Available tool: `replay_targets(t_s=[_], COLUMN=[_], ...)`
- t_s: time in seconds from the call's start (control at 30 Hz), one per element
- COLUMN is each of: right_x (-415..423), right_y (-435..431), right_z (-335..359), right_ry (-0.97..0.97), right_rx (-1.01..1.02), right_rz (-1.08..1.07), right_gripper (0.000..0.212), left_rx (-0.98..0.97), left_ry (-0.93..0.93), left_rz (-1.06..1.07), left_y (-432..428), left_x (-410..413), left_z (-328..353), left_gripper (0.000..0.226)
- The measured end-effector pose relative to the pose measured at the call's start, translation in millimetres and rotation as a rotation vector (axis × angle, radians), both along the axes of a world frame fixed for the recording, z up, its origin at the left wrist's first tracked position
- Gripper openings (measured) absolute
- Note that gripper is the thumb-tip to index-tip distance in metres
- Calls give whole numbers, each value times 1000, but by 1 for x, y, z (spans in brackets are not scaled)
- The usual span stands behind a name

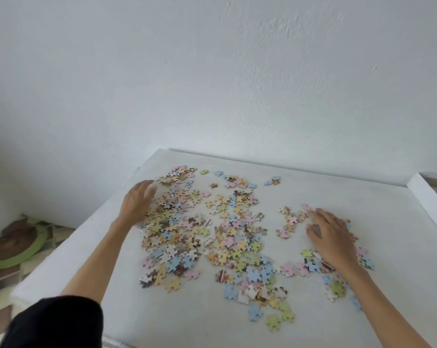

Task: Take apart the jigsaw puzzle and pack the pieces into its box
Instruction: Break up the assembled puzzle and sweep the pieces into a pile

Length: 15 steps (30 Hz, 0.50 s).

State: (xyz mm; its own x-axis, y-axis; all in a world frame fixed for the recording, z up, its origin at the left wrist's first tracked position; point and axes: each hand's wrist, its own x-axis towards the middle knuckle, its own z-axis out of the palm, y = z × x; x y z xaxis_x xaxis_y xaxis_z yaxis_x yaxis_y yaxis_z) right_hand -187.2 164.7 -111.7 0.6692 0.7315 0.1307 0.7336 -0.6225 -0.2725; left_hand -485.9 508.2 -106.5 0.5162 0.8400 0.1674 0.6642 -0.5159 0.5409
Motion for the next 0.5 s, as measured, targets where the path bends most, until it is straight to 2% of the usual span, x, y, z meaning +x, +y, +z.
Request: replay_targets(t_s=[0.17,0.4,0.5], right_x=[-3,-9,-9], right_y=[3,4,3], right_z=[0,3,3], right_ry=[33,57,66], right_rx=[35,56,59], right_rz=[-8,-27,-24], right_gripper=[44,42,42], left_rx=[-20,-19,-72], left_ry=[149,85,-80], left_rz=[-18,-165,-230], left_y=[-5,-36,-44], left_x=[0,34,42], left_z=[-18,-18,-15], left_gripper=[55,57,57])
